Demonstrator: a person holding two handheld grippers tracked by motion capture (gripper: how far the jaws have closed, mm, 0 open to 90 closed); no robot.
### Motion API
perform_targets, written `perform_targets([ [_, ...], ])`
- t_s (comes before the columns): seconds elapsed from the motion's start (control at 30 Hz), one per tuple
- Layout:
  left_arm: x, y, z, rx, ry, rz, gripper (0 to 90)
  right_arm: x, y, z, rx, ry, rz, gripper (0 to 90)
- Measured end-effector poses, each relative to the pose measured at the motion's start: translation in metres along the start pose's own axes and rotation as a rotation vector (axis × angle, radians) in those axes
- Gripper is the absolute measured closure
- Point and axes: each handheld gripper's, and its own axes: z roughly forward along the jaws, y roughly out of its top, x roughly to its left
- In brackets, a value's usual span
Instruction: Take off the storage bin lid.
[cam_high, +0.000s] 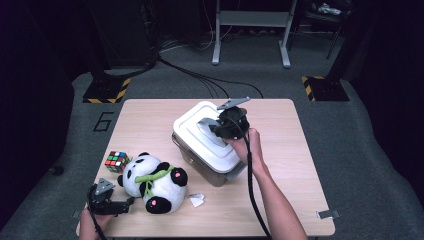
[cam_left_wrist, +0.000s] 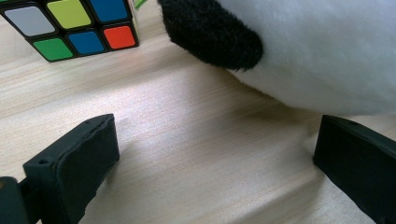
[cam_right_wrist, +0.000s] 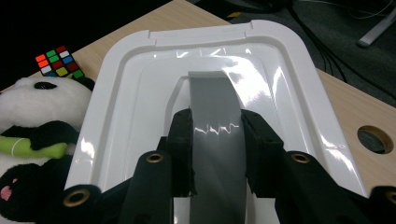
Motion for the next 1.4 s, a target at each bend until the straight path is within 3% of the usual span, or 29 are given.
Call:
perform_targets([
  [0.57,0.0,0.0,0.0,0.003,0.0,0.005,0.0,-0.029,-0.006,-0.043,-0.043,-0.074,0.035,66.6],
  [1.4,0.0,0.0,0.001,-0.011,0.003,-0.001,0.0,-0.098,-0.056,-0.08,-0.063,-0.201,0.17,66.6],
])
